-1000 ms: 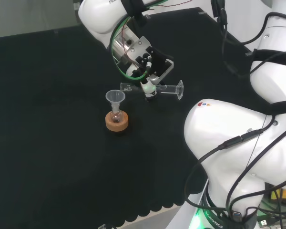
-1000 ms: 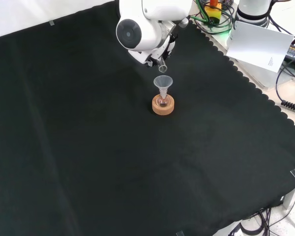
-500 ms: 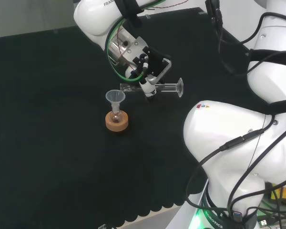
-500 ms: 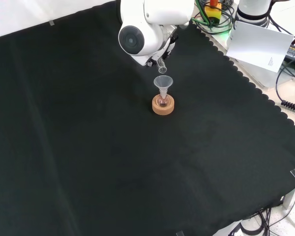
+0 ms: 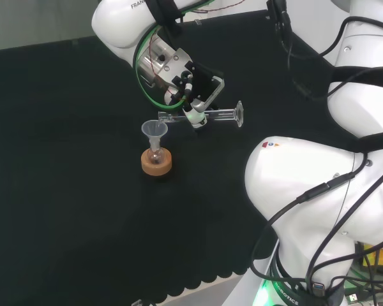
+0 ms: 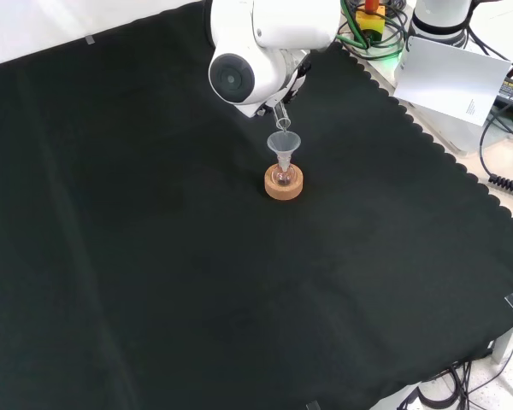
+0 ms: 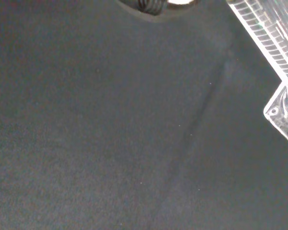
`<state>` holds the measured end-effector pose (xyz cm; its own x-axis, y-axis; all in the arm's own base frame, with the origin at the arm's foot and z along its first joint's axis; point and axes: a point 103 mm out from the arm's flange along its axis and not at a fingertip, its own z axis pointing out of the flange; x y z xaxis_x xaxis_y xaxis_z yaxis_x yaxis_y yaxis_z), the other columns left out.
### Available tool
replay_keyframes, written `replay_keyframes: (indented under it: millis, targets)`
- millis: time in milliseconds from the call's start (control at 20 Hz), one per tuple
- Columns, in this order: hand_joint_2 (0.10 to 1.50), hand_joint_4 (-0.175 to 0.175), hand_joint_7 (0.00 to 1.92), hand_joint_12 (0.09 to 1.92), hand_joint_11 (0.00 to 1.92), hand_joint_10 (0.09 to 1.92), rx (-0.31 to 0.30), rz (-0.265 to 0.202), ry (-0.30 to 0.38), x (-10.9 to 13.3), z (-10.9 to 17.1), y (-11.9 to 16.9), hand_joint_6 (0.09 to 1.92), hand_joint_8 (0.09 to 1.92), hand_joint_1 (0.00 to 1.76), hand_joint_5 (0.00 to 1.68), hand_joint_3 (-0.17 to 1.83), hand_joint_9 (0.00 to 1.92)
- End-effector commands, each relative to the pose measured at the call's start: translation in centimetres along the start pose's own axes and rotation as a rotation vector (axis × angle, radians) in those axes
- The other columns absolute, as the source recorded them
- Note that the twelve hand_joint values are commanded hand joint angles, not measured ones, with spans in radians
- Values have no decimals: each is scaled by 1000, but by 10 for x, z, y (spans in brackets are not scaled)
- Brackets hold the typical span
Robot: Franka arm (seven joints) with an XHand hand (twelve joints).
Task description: Pour the water from the graduated cylinder into the round-bottom flask.
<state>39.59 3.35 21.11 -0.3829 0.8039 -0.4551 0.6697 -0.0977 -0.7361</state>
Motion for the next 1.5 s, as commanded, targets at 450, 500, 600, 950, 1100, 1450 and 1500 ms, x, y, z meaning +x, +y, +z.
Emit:
replay_keyframes:
  millis: [450, 500, 600, 950, 1100, 1450, 1500]
  targets:
    - [1076, -175, 1089, 782, 1231, 87, 5, 24, -42, -1, -2, -3, 893, 872, 1277, 1041, 1, 1540]
    - [1076, -175, 1089, 782, 1231, 87, 4, 27, -48, 0, -2, -3, 893, 872, 1277, 1041, 1, 1540]
    - [1076, -175, 1088, 782, 1231, 87, 1, 34, -62, -1, -3, -4, 894, 872, 1277, 1041, 1, 1540]
    - [1077, -175, 1087, 783, 1229, 87, 3, 47, -81, -2, -5, -5, 895, 874, 1277, 1040, 1, 1540]
    - [1077, -175, 1087, 783, 1229, 87, 7, 51, -88, -2, -5, -5, 896, 874, 1276, 1040, 1, 1540]
    - [1077, -175, 1086, 783, 1227, 87, 18, 59, -100, 0, -5, -5, 897, 875, 1276, 1039, 1, 1540]
    - [1077, -175, 1086, 783, 1227, 87, 19, 61, -105, 0, -5, -5, 897, 876, 1276, 1039, 1, 1540]
